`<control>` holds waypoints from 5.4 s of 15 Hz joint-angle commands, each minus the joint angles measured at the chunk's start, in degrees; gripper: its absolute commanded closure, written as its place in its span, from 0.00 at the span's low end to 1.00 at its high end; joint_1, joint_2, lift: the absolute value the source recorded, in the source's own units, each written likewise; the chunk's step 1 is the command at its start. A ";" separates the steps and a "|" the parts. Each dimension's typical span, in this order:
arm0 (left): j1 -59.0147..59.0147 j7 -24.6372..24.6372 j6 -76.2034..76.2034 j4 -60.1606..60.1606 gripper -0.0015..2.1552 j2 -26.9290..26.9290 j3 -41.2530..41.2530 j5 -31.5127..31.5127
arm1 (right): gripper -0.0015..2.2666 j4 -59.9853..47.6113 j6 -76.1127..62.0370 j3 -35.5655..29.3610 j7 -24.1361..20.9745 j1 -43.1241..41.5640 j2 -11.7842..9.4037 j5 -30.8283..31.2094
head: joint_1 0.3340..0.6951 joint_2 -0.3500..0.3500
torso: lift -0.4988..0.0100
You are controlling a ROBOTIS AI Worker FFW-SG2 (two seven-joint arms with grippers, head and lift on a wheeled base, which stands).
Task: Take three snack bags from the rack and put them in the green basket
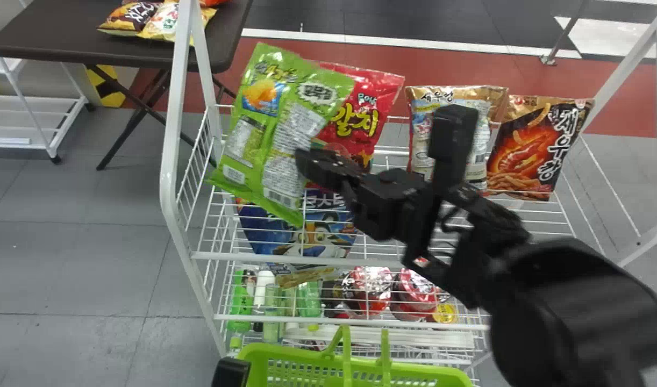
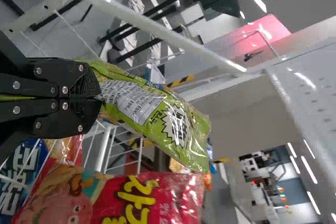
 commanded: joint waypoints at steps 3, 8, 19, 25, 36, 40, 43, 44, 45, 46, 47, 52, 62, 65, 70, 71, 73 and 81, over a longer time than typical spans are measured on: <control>-1.11 1.67 -0.17 0.23 0.58 -0.46 -0.97 -0.40 | 0.89 -15.97 -1.86 -21.30 5.10 17.83 -3.27 -10.97 | 1.00 0.07 | 0.97; -1.99 2.90 -0.35 0.67 0.58 -2.75 0.26 -1.45 | 0.89 -24.23 9.92 -48.02 20.13 27.94 3.55 -22.57 | 1.00 0.00 | 0.97; -1.99 3.87 -0.70 -1.27 0.57 -4.33 2.72 -1.54 | 0.89 -18.61 41.21 -43.98 24.88 25.91 -1.51 -13.60 | 1.00 0.00 | 0.97; -0.93 3.34 -0.88 -2.32 0.57 -4.07 2.90 -1.45 | 0.89 -11.40 40.50 -27.45 23.82 26.35 -4.24 -7.80 | 1.00 0.00 | 0.97; 0.47 2.99 -0.88 -3.46 0.57 -3.80 3.07 -1.54 | 0.02 -8.41 43.84 -22.27 23.73 23.80 -8.10 -4.55 | 1.00 0.00 | 0.97; 0.21 2.90 -0.88 -3.29 0.57 -3.89 3.25 -1.54 | 0.02 -8.59 44.84 -27.01 26.55 23.80 -8.46 -5.60 | 1.00 0.00 | 0.97; 0.03 2.99 -0.88 -3.11 0.57 -3.98 3.16 -1.54 | 0.03 -9.99 41.03 -34.57 27.16 23.63 -6.61 -11.23 | 1.00 0.00 | 0.97; 0.03 3.08 -0.88 -3.11 0.57 -3.98 2.99 -1.63 | 0.03 -9.99 36.29 -35.89 27.07 23.01 -4.85 -11.41 | 1.00 0.00 | 0.97; 0.21 3.16 -0.88 -3.20 0.57 -3.89 2.81 -1.71 | 0.03 -9.55 31.01 -36.77 26.64 21.43 -2.66 -11.49 | 1.00 0.00 | 0.97; 0.39 3.16 -0.88 -3.29 0.57 -3.89 2.72 -1.89 | 0.03 -7.27 26.62 -36.51 26.20 19.32 -1.34 -11.41 | 1.00 0.00 | 0.97; 0.39 3.34 -0.88 -3.20 0.57 -3.80 2.55 -1.98 | 0.03 -4.89 24.51 -35.80 26.28 16.42 -1.25 -10.88 | 1.00 0.00 | 0.97; 1.18 3.51 -0.88 -3.46 0.57 -3.54 1.93 -2.07 | 0.07 6.53 -6.25 -22.97 21.54 7.37 2.62 -4.99 | 1.00 0.00 | 0.97; 0.21 2.46 -0.53 -2.41 0.57 -1.34 3.60 0.40 | 0.08 37.91 -35.96 -3.99 3.52 -13.72 2.97 7.40 | 1.00 0.09 | 0.97; 0.03 2.20 -0.35 -2.32 0.57 -1.26 4.04 0.83 | 0.09 41.25 -34.73 -2.41 3.17 -17.24 3.50 8.72 | 1.00 0.15 | 0.97; -0.23 2.20 0.35 -2.59 0.57 -1.17 3.95 0.83 | 0.95 41.42 -24.01 -2.84 4.57 -18.12 3.41 8.99 | 1.00 0.22 | 0.97; -0.14 2.20 0.35 -2.67 0.57 -1.17 3.95 0.83 | 0.96 40.98 -23.48 -3.02 4.75 -17.59 3.32 8.72 | 1.00 0.22 | 0.97; 0.12 2.28 0.35 -2.85 0.57 -1.17 3.69 0.83 | 0.97 38.26 -20.49 -3.64 5.37 -16.01 3.23 8.11 | 1.00 0.21 | 0.97; 0.91 2.81 0.18 -3.38 0.57 -1.61 3.25 0.13 | 0.97 -0.32 1.83 -14.80 10.02 3.77 2.53 3.54 | 1.00 0.12 | 0.97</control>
